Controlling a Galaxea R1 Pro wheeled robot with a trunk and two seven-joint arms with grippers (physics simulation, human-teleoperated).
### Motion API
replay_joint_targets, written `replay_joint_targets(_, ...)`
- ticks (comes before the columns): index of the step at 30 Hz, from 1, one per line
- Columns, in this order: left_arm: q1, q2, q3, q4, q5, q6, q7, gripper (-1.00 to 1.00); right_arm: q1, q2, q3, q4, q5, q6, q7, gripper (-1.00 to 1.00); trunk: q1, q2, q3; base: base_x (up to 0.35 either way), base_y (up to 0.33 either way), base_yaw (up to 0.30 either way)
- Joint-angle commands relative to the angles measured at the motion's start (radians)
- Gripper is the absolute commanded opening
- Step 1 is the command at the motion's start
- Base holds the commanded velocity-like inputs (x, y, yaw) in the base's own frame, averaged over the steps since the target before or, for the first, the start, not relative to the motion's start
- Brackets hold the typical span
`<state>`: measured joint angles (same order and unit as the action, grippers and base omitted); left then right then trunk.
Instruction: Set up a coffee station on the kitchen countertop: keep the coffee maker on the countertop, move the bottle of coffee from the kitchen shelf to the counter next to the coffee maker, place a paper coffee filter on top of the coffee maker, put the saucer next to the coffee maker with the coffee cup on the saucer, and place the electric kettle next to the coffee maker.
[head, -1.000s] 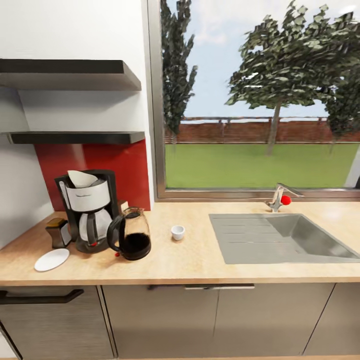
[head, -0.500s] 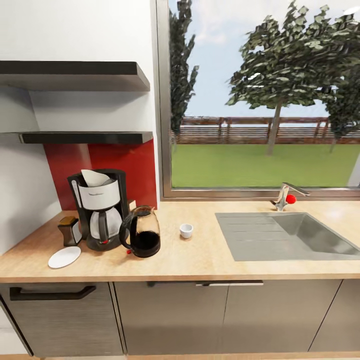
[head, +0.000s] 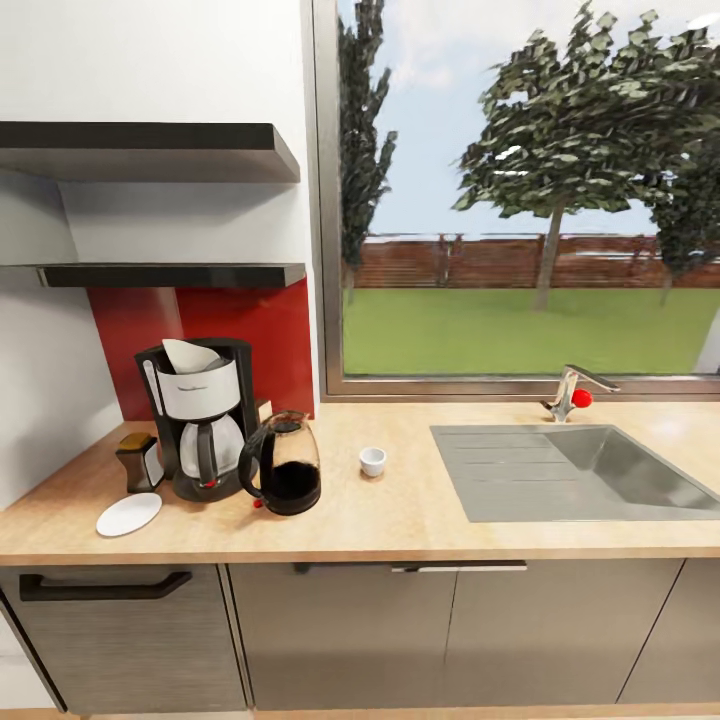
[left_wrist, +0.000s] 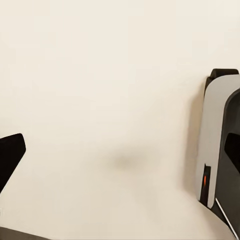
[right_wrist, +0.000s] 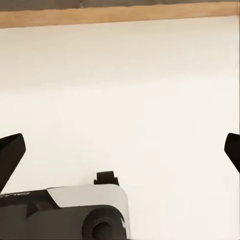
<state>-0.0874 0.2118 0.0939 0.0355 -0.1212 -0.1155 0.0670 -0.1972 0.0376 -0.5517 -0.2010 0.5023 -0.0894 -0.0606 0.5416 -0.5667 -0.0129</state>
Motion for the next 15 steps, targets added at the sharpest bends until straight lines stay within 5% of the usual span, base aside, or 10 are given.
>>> replay_joint_targets(1,-0.002,0.0,0.008,0.004,-0.011,-0.007,0.004,1.0,-0.001,0.004,-0.008,-0.01,0.01,-0.021,-0.002,1.0,0.0,-0.001,-0.001,0.0,0.0,0.0)
replay_joint_targets(15,0.028,0.002,0.006,0.007,-0.012,-0.007,0.003,1.0,-0.002,0.137,-0.005,-0.156,0.015,-0.55,-0.002,1.0,0.0,-0.001,-0.001,0.0,0.0,0.0)
